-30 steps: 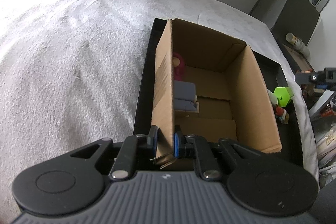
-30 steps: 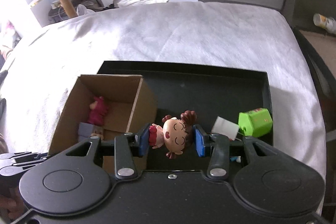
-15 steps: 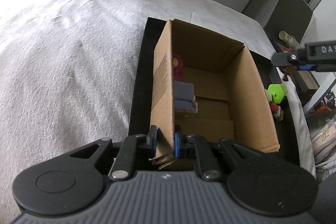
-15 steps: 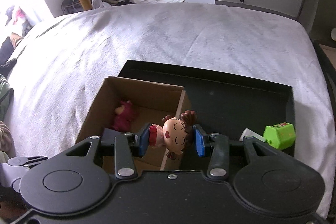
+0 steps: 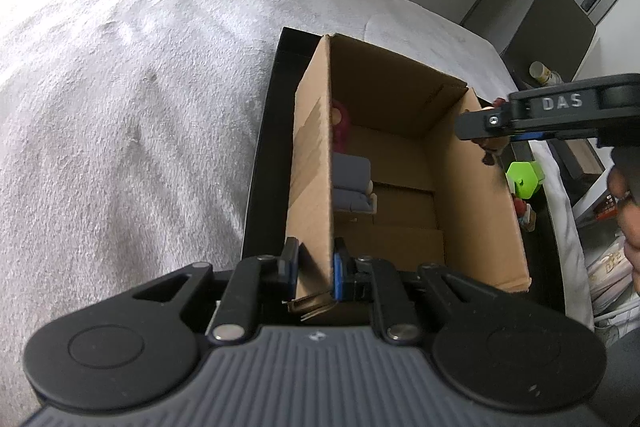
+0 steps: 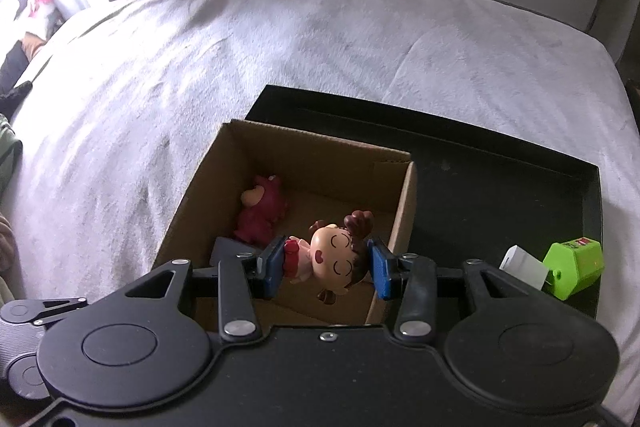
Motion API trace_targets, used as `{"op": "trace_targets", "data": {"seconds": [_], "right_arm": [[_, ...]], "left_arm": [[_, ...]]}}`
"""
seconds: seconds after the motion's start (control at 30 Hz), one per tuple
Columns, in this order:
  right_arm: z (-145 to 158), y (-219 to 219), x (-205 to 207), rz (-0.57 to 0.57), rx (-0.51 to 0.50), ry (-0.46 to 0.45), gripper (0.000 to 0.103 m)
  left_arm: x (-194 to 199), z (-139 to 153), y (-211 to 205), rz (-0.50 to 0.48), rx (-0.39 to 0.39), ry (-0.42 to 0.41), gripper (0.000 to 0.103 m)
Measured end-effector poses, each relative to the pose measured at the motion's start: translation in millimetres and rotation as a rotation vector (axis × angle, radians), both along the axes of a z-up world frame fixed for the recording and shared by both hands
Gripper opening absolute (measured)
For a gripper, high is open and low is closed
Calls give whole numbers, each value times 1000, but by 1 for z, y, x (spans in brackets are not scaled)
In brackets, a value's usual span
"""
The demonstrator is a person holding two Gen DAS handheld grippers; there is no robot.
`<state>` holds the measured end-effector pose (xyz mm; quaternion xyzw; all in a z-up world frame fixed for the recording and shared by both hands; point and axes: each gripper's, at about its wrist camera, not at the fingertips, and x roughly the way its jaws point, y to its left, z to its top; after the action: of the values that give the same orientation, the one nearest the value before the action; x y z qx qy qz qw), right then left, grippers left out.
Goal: Organize rigid objects
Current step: 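Lower the doll into the box and open the right gripper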
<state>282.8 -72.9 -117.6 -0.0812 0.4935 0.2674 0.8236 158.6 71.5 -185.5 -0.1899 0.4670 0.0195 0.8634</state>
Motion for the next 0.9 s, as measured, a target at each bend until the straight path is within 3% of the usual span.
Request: {"op": "trace_targets", "data": {"seconds": [0.3,0.43,0.9], "right_arm": [[-14,15,7,16,-68,-47,43],[-9,18,7,6,-73,-89,51],[15,-10,-2,-17,-47,-80,52]], "left_arm": [[0,-2,3,1,-9,0,15],[-1,-2,2,-4,-14,-3,16],[0,-2,3,6,-13,5,16]]}}
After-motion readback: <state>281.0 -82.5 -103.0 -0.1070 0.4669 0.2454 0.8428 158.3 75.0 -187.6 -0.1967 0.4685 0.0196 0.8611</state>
